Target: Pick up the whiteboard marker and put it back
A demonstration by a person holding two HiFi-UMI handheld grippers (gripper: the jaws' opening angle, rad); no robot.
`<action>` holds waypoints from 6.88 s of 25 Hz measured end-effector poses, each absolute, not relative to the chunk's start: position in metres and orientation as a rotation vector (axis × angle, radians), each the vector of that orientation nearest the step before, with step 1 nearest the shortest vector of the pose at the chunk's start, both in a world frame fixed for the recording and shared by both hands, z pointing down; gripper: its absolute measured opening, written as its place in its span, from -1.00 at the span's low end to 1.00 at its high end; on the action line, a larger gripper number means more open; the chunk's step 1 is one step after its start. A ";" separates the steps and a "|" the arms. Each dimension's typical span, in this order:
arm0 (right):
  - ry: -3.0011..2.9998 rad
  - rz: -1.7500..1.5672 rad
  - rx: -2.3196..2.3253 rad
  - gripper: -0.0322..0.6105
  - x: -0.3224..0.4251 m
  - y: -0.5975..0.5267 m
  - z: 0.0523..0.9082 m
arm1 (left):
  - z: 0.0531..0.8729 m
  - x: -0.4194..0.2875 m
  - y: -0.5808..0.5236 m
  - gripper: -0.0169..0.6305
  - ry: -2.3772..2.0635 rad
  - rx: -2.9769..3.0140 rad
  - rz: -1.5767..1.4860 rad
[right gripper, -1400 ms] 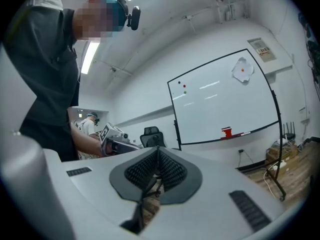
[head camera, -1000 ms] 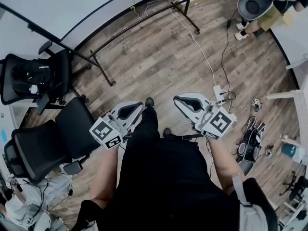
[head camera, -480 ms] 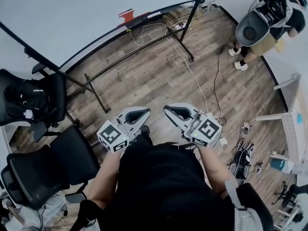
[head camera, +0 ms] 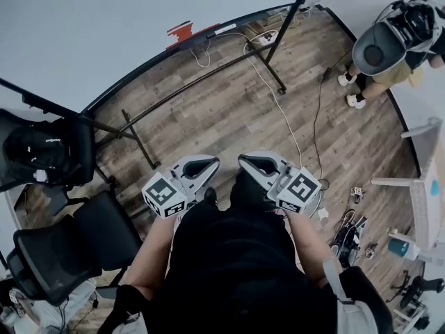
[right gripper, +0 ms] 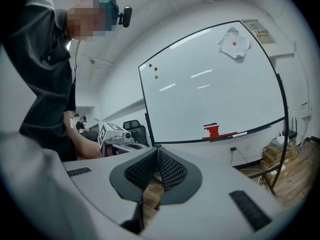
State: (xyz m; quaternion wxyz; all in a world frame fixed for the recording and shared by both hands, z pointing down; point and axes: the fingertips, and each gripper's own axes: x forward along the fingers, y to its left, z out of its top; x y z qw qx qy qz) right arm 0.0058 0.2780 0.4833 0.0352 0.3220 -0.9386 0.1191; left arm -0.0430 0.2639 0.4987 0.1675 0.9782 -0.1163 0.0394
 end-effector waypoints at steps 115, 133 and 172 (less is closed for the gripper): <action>-2.244 -0.247 -0.080 -0.83 0.075 -0.235 0.617 | 0.506 0.011 -0.152 -0.91 -1.148 2.473 -0.230; -2.197 -0.273 -0.057 -0.51 0.069 -0.241 0.626 | 0.508 0.007 -0.148 -0.91 -1.166 2.456 -0.234; -2.118 -0.269 -0.091 -0.67 0.071 -0.243 0.654 | 0.519 0.004 -0.137 -0.91 -1.184 2.426 -0.226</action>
